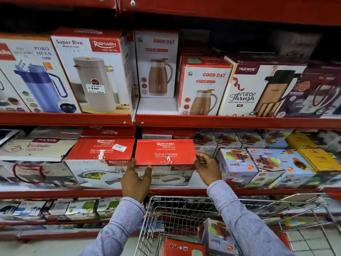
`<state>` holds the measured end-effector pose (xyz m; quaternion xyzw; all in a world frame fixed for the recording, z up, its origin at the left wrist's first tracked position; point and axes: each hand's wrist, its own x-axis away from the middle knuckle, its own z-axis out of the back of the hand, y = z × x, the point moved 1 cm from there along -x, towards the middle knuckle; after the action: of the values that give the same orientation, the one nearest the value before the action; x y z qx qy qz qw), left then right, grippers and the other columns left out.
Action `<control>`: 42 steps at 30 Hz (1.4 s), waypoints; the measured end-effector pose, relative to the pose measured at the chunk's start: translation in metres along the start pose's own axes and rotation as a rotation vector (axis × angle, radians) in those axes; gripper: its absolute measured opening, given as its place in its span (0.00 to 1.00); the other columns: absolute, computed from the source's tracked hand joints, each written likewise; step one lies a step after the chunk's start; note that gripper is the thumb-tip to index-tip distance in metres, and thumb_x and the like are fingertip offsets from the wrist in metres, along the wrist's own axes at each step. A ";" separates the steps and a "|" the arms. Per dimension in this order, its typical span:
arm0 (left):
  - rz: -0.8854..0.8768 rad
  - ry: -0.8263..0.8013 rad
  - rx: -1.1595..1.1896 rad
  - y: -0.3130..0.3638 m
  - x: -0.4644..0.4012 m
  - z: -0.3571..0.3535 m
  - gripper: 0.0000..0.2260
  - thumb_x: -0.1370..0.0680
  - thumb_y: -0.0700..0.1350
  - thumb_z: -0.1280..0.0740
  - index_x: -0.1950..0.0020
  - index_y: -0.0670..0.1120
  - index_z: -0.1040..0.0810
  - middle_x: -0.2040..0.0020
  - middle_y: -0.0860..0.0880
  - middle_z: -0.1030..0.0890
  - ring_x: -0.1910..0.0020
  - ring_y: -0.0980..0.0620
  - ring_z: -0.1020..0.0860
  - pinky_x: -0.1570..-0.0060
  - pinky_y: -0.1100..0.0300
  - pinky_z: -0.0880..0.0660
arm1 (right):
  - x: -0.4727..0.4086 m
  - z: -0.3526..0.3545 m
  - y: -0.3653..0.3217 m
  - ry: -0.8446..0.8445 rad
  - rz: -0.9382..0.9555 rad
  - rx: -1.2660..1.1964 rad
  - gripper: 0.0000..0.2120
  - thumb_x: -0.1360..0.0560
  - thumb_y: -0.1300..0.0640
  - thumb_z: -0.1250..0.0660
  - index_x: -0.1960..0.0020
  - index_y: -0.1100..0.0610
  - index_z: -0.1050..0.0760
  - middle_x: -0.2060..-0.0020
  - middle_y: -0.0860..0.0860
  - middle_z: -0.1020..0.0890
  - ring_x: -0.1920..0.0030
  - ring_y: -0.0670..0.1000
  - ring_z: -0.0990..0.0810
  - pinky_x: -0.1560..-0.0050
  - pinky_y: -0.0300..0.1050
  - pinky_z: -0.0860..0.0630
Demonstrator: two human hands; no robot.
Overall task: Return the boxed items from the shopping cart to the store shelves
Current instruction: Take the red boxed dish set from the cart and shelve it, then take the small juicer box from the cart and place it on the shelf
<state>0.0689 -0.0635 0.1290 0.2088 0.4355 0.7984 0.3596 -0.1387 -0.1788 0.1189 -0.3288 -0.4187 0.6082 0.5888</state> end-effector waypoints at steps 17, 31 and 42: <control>-0.160 -0.165 -0.252 -0.001 0.028 -0.025 0.43 0.25 0.60 0.35 0.21 0.47 0.57 0.20 0.40 0.47 0.21 0.40 0.45 0.26 0.42 0.39 | 0.030 0.024 0.027 -0.202 0.220 0.324 0.34 0.22 0.51 0.37 0.22 0.50 0.50 0.21 0.47 0.50 0.22 0.49 0.47 0.25 0.50 0.38; -0.777 -0.574 -0.807 -0.058 0.124 -0.182 0.35 0.27 0.58 0.39 0.26 0.39 0.35 0.24 0.38 0.35 0.23 0.38 0.44 0.28 0.34 0.44 | 0.094 0.082 0.216 -0.143 0.092 0.918 0.27 0.25 0.56 0.48 0.27 0.59 0.37 0.24 0.65 0.42 0.28 0.69 0.38 0.30 0.63 0.35; 0.052 -0.905 -0.564 -0.095 0.147 -0.318 0.35 0.23 0.55 0.37 0.25 0.33 0.41 0.29 0.33 0.30 0.30 0.36 0.31 0.33 0.49 0.32 | 0.088 0.081 0.320 -0.354 -0.562 0.456 0.28 0.21 0.58 0.43 0.23 0.60 0.46 0.27 0.62 0.34 0.30 0.62 0.31 0.33 0.51 0.32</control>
<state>-0.1958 -0.0914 -0.1176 0.4383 0.0001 0.7231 0.5339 -0.3598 -0.0874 -0.1251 0.0475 -0.4417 0.5482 0.7086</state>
